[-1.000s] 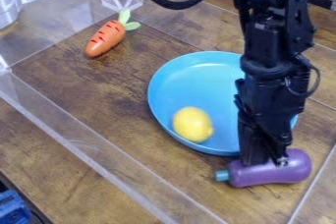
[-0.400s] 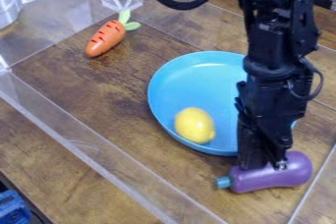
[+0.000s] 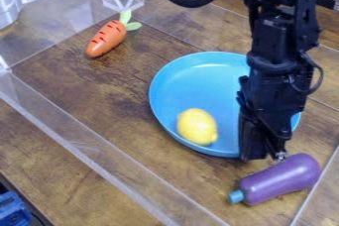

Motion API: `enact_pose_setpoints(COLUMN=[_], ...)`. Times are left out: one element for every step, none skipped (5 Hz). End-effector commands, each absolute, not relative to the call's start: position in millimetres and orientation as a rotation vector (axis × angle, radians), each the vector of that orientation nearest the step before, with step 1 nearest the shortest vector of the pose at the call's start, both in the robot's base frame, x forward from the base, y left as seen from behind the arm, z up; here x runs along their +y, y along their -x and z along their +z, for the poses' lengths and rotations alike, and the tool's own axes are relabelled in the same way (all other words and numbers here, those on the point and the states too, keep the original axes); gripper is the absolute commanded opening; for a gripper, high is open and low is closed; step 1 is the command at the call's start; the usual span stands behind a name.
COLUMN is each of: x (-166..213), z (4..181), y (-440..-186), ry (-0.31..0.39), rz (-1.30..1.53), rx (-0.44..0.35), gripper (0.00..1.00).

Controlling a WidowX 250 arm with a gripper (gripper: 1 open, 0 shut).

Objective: Remove the purple eggplant from the blue tray and put it on the table

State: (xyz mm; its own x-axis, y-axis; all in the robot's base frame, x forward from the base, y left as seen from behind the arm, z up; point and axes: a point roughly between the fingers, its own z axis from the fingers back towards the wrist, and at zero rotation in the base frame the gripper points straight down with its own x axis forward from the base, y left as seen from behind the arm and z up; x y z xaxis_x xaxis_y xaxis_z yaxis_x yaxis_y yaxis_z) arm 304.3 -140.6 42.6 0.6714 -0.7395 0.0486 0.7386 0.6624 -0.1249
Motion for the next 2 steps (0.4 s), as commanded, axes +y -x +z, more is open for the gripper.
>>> enact_pose_setpoints(x=[-152.4, -161.5], z=[49.2, 34.1], y=[-311.6, -309.6], ry=[0.150, 0.157], rz=[-0.902, -0.967], rx=[-0.064, -0.074], gripper=[1.00, 1.00])
